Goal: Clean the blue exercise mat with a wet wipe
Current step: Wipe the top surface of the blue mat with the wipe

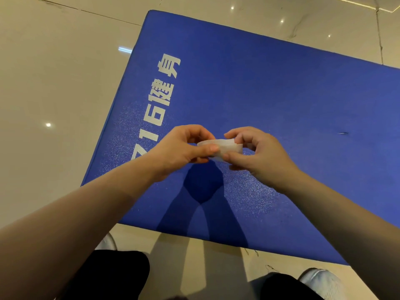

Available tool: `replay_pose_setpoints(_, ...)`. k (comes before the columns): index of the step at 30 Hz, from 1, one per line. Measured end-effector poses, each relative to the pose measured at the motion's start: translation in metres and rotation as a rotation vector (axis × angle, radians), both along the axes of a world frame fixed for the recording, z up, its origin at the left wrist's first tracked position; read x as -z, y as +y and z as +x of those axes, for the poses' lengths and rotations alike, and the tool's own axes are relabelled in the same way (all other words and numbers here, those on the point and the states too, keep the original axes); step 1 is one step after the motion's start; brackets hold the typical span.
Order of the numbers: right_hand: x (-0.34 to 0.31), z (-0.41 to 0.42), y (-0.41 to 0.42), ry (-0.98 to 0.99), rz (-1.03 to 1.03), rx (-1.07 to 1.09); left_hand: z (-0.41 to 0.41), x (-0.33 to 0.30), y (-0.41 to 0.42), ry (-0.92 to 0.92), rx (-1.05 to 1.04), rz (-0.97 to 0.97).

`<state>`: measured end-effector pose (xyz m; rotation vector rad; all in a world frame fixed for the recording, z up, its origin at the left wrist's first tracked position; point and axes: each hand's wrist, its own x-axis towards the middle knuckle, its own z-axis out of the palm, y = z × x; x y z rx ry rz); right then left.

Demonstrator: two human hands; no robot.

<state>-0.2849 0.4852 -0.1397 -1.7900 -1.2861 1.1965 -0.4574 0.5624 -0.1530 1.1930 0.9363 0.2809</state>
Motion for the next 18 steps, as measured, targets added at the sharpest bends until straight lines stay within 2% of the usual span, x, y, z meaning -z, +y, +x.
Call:
replay_pose_setpoints(4, 0.0002, 0.0, -0.0021, 0.133, 0.018, 0.03, -0.0005, -0.001, -0.0007, -0.06, -0.001, -0.059)
replay_pose_setpoints(9, -0.0029, -0.0012, -0.0012, 0.156, 0.039, 0.109, 0.0035, 0.0018, -0.0049, -0.064, -0.063, -0.112)
replay_pose_setpoints(14, -0.0064, 0.0, -0.0021, 0.127, 0.061, -0.025, 0.0045, 0.004, -0.0092, -0.049, -0.101, -0.124)
replay_pose_setpoints(18, -0.0002, -0.0016, -0.0039, 0.024, 0.029, -0.109, 0.0016, 0.0082, -0.0082, -0.024, -0.099, -0.11)
